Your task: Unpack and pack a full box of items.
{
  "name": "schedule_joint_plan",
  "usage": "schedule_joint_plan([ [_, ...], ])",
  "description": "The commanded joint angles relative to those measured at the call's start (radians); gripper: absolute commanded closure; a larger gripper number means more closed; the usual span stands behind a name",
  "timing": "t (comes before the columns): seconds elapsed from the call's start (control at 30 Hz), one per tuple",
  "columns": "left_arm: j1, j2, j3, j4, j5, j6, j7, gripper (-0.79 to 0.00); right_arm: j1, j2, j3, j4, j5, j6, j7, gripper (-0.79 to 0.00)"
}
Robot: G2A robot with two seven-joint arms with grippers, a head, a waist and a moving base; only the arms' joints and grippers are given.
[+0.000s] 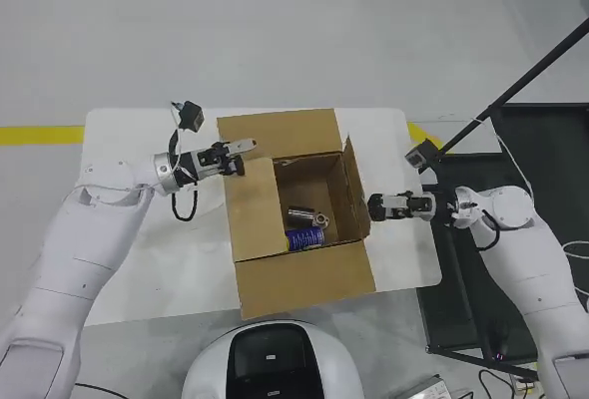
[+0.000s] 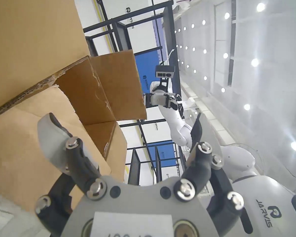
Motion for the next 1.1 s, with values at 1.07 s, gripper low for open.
schedule_joint_plan([
  [1.07,-0.167,-0.006,-0.011,0.329,0.149,-0.136,-0.062,-0.785,-0.073,0.107,-0.02,0.066,-0.103,-0.047,-0.048,-0.785],
])
